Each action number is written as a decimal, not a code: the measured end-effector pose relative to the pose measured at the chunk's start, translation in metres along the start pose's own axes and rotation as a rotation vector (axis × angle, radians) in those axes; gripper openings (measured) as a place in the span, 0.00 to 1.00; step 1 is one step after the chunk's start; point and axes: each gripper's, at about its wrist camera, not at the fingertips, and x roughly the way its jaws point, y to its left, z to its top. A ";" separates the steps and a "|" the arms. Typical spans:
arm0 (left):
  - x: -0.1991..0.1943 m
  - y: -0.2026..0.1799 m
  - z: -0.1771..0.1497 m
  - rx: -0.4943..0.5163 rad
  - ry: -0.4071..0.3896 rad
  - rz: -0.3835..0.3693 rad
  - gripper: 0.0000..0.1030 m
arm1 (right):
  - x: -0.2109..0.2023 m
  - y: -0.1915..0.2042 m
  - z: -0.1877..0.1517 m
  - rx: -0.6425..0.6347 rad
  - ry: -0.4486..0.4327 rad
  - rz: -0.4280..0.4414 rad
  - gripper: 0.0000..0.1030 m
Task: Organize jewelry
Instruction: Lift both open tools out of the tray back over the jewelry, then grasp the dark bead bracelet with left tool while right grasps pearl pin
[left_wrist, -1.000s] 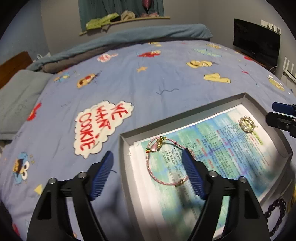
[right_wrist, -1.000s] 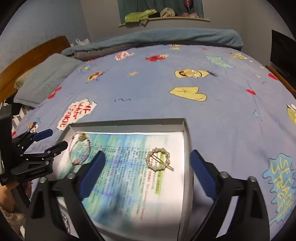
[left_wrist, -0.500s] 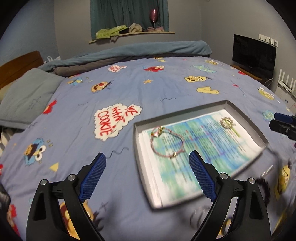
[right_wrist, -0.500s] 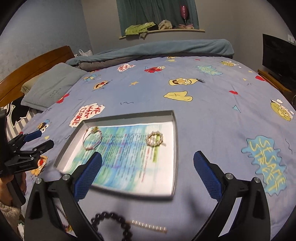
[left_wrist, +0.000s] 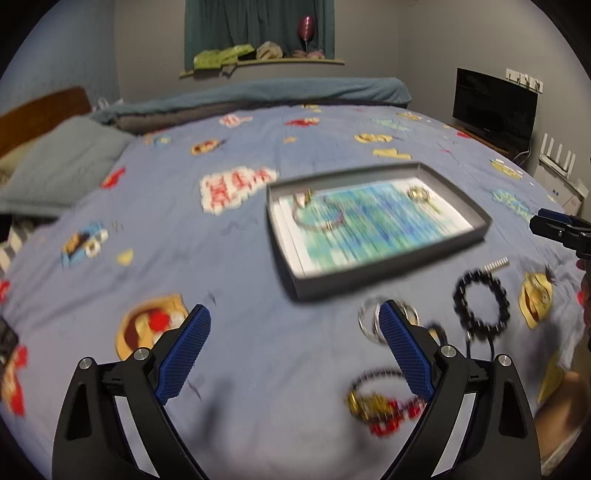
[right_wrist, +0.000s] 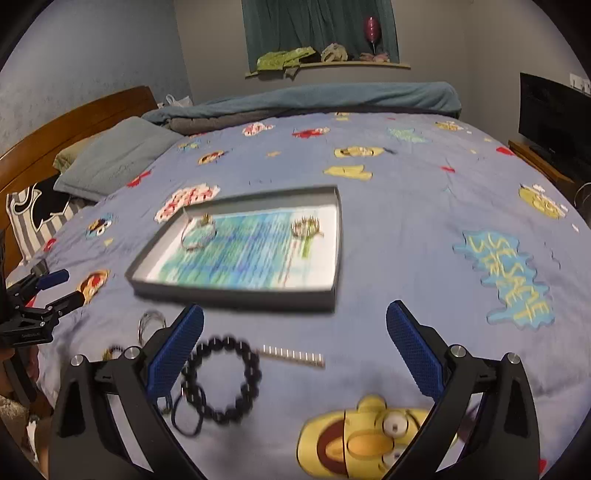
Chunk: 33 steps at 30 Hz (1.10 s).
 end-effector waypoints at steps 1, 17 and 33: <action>0.001 0.000 -0.007 -0.007 0.011 -0.007 0.89 | -0.001 -0.001 -0.005 -0.001 0.010 -0.001 0.95; 0.034 -0.032 -0.049 0.103 0.099 -0.005 0.85 | 0.007 0.004 -0.063 -0.045 0.071 -0.033 0.95; 0.050 -0.040 -0.042 0.149 0.134 -0.100 0.43 | 0.017 -0.006 -0.064 -0.012 0.082 -0.036 0.95</action>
